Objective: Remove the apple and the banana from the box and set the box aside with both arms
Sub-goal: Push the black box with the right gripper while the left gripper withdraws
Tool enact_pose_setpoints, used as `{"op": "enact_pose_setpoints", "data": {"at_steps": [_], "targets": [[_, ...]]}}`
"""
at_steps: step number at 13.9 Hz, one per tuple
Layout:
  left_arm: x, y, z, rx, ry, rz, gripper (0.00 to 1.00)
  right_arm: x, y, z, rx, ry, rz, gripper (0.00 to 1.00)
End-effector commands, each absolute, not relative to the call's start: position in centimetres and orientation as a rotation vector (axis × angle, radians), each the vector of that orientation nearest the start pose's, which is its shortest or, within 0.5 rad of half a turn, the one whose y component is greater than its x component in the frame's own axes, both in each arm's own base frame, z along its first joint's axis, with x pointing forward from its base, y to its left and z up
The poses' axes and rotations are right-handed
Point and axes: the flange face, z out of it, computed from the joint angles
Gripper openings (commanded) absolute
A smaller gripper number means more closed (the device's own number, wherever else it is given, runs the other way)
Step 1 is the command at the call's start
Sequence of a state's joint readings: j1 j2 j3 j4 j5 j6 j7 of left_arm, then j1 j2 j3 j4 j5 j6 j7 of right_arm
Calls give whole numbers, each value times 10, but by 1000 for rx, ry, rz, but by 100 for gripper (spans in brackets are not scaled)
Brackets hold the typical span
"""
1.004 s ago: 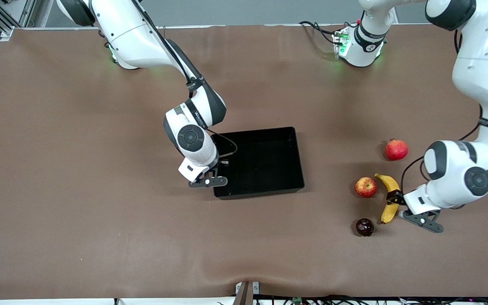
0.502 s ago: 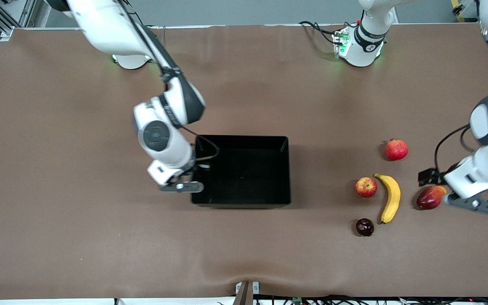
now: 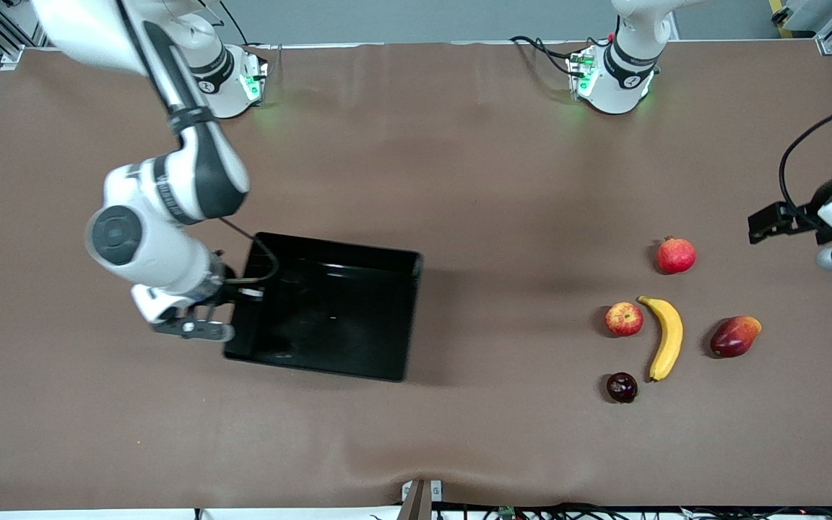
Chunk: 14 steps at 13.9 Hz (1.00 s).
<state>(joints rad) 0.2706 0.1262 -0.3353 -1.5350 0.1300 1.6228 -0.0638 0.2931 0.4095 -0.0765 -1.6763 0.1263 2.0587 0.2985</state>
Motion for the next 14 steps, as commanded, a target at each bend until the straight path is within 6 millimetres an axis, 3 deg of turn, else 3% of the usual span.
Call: {"op": "enact_pose_setpoints", "data": {"at_steps": [1,4,8,11,14], "targets": [[587,-28,593,-3059,-88,16,100,638,82,366,-3051,164,76,0],[590,-21,615,-3056,-86,-47,100,638,-5,353,-3048,110,94,0],[585,-27,625,-3058,-97,-42,100,628,-116,336,-3035,11,100,0],[577,-28,637,-3053,-95,-54,100,617,-179,324,-3036,53,77,0],[565,-28,653,-3046,-93,-65,100,606,-227,299,-3041,64,52,0]]}}
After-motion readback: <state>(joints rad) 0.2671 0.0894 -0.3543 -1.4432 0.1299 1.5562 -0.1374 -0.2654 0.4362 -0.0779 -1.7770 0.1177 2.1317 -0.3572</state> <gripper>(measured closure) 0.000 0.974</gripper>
